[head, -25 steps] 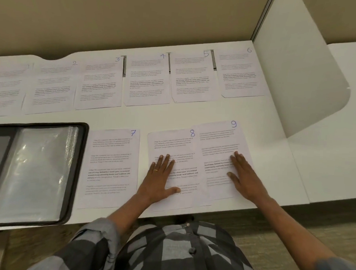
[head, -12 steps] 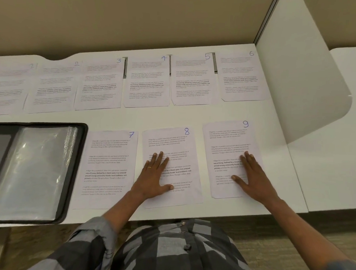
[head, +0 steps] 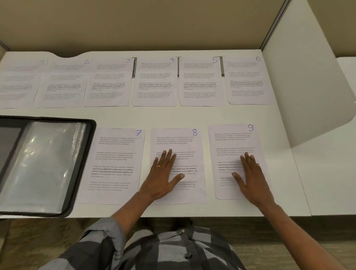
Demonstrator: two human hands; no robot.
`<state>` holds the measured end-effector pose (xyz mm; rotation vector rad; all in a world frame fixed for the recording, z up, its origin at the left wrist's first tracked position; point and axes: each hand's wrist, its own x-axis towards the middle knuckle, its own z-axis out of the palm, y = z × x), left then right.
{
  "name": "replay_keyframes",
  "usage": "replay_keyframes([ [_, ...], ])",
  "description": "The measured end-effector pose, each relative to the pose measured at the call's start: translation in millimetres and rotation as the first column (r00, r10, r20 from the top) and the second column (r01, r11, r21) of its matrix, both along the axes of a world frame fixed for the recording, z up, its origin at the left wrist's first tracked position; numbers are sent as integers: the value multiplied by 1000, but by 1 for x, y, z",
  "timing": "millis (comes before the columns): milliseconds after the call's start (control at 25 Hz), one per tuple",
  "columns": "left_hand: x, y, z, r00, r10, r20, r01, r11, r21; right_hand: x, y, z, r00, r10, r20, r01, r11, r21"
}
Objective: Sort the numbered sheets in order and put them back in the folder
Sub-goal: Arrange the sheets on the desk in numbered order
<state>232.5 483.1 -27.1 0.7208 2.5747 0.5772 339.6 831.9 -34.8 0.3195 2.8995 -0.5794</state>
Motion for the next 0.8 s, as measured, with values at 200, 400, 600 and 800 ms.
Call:
replay_keyframes([
  [200, 18, -22, 18, 996, 66, -63, -67, 998, -17, -8, -81, 8, 995, 98, -26, -99, 995, -14],
  [400, 27, -99, 37, 977, 161, -138, -167, 985, -36, -25, -180, 21, 980, 184, -77, -189, 980, -63],
  [600, 25, -203, 57, 957, 251, -147, -256, 967, -12, -43, -286, 36, 956, 270, -114, -279, 958, -73],
  [800, 23, -305, 82, 934, 301, -192, -308, 951, -9, -60, -402, 46, 939, 301, -168, -319, 943, -91],
])
